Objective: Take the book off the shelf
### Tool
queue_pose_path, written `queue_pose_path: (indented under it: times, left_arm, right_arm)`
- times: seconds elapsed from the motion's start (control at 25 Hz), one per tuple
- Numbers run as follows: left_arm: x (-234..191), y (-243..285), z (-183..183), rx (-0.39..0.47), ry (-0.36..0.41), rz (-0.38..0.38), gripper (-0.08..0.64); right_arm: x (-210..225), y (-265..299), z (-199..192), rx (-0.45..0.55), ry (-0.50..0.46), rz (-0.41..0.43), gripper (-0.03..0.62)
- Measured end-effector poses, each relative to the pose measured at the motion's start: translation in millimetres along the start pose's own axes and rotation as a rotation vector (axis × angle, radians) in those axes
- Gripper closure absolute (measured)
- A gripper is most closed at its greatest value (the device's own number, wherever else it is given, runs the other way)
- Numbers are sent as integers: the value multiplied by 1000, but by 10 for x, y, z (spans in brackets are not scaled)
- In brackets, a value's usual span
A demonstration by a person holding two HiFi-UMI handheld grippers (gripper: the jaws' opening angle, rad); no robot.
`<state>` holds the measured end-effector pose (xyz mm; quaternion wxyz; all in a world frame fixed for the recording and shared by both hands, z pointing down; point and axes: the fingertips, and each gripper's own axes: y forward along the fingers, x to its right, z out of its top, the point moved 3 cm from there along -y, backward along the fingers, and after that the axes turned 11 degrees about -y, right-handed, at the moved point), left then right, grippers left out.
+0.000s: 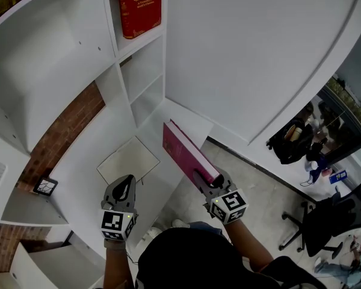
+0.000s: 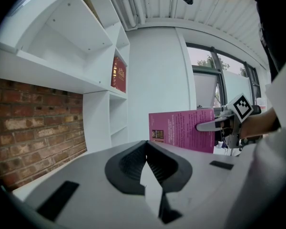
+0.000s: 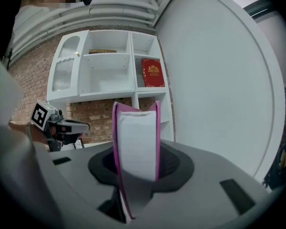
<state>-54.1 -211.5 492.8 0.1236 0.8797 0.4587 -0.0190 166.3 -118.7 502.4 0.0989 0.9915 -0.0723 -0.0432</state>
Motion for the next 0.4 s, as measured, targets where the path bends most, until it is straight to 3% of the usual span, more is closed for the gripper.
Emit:
queue_pose_path:
  times: [0.4]
  left_arm:
    - [-115, -83, -10, 10, -1, 8, 551]
  right_arm:
    - [-106, 78, 26, -1, -6, 12, 451]
